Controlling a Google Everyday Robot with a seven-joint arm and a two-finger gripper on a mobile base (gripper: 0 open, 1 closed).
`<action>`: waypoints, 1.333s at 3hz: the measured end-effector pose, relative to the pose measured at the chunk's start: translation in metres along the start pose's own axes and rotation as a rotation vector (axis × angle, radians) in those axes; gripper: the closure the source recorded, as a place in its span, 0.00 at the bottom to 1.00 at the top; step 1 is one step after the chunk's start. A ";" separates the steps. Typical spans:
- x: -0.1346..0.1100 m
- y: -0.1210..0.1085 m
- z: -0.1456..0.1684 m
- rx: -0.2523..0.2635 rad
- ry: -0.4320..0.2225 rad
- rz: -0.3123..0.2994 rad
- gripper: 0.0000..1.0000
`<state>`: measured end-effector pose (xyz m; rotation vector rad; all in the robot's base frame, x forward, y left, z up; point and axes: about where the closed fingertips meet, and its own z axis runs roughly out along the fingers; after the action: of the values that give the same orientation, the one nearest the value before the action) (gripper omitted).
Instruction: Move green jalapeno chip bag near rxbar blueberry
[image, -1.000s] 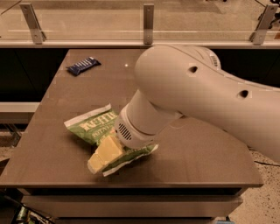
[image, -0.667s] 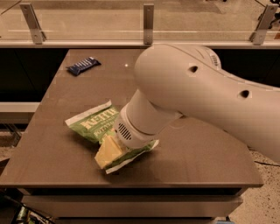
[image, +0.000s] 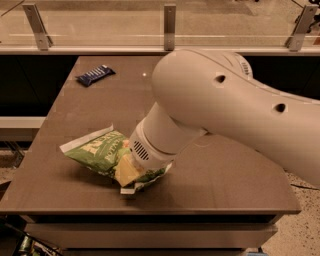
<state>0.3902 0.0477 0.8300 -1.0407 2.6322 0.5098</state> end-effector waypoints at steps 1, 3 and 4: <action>0.000 0.001 -0.001 0.002 -0.001 -0.002 1.00; -0.009 0.000 -0.010 0.030 0.006 -0.016 1.00; -0.023 -0.008 -0.026 0.060 0.023 -0.035 1.00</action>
Offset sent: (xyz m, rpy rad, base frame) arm -0.0007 0.0004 0.0011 -0.0008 -0.0031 0.0010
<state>0.4093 0.0452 0.8605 -1.0792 2.6269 0.4113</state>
